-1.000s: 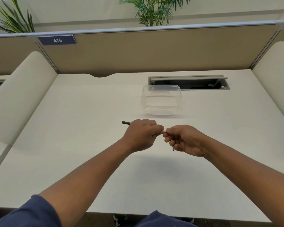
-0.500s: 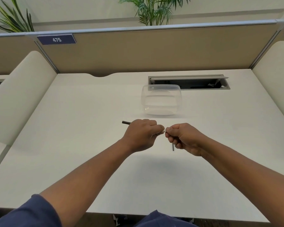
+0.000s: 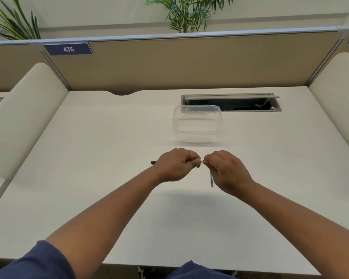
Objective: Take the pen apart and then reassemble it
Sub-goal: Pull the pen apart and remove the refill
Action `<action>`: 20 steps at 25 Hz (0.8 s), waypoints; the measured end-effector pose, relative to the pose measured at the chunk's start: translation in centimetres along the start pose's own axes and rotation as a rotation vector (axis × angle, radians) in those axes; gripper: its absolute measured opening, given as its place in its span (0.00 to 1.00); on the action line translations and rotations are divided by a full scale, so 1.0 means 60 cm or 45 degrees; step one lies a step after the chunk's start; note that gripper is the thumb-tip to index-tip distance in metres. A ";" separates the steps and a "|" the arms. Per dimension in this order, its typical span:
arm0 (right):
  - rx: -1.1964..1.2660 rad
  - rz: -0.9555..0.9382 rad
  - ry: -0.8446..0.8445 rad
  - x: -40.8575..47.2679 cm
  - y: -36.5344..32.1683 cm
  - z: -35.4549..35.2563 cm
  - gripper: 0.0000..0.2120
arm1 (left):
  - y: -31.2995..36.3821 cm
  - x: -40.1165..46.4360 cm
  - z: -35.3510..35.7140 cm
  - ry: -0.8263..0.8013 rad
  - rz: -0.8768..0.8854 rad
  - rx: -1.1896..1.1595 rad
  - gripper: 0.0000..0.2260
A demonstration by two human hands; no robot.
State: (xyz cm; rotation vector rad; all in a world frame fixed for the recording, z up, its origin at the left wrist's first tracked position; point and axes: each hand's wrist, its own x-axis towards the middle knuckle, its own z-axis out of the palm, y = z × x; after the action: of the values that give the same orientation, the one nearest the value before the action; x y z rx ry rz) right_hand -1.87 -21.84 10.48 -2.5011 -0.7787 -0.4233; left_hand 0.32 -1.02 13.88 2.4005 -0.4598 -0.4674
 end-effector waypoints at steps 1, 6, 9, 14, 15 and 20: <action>0.205 0.215 -0.047 0.002 -0.006 0.001 0.08 | -0.003 -0.002 0.003 0.080 0.071 0.158 0.11; 1.379 1.245 -0.511 0.026 -0.009 -0.016 0.14 | -0.017 -0.008 0.017 0.322 0.346 0.508 0.10; 1.124 1.108 -0.404 0.022 -0.014 -0.008 0.13 | -0.013 -0.006 0.024 0.336 0.267 0.526 0.12; 0.146 0.128 0.114 -0.002 -0.007 0.005 0.04 | -0.006 0.006 0.007 -0.067 -0.121 -0.359 0.12; 0.090 0.036 0.130 -0.004 -0.004 0.003 0.03 | -0.005 0.005 0.007 -0.070 -0.115 -0.358 0.12; 1.205 1.112 -0.370 0.020 -0.022 -0.016 0.14 | -0.011 -0.002 0.022 0.361 0.262 0.528 0.12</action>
State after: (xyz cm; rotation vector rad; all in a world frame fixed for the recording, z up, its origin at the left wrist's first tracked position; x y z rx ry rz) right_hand -1.82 -20.86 12.26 -1.7329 0.1042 0.5167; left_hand -0.23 -1.18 12.51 2.7161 -0.7204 0.0712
